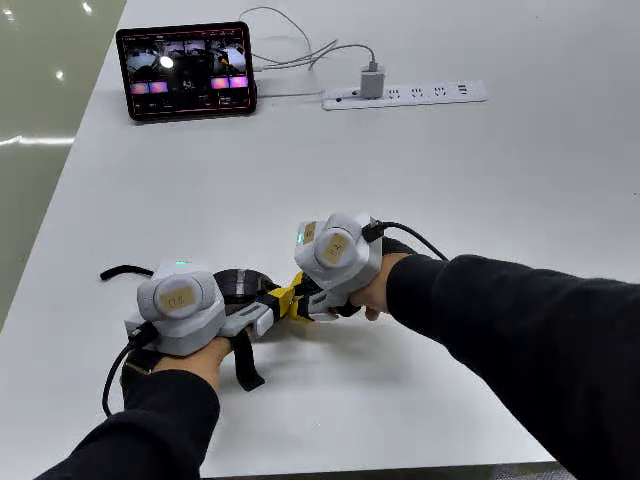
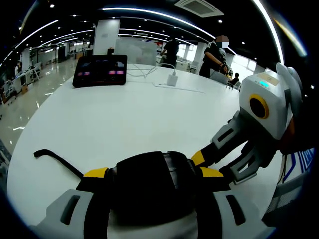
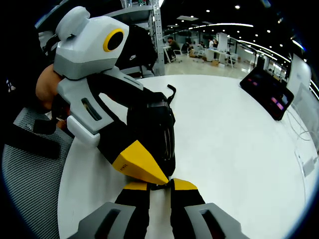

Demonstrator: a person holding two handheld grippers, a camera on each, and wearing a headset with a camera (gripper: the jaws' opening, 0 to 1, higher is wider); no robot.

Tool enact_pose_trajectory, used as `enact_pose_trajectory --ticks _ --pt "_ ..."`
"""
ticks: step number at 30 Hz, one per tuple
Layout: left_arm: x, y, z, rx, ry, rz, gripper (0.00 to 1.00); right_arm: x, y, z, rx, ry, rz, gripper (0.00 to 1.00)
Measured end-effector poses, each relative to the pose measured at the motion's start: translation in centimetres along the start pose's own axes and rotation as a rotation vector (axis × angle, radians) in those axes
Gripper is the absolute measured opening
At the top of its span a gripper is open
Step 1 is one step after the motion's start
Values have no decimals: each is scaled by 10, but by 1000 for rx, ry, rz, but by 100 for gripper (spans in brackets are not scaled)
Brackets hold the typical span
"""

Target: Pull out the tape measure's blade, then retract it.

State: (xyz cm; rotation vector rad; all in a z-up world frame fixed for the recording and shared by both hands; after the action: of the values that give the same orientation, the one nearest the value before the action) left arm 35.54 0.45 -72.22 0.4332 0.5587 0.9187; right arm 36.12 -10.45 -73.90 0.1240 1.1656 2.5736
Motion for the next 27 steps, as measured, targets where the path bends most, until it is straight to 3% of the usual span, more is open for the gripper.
enact_pose_trajectory --ticks 13,23,27 --pt "-1 5 4 -2 -4 -15 65 -2 4 2 -3 32 -46 20" --pt "1 14 19 -52 -6 -18 65 -5 14 4 -21 -25 -54 21" --pt "0 17 21 -54 -18 -16 67 -7 21 4 -32 -43 -67 24"
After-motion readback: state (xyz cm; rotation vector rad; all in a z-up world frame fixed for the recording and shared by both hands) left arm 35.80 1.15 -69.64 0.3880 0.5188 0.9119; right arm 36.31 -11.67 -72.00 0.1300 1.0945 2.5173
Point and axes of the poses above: the centre of the closed fingertips' face, and the gripper's own axes: y roughly backward along the fingers, x roughly to its left, z roughly out of its top, the point moved 7 cm from there along y, roughly backward along the fingers, and after that the axes turned 9 degrees about -z, right-handed, at the moved point
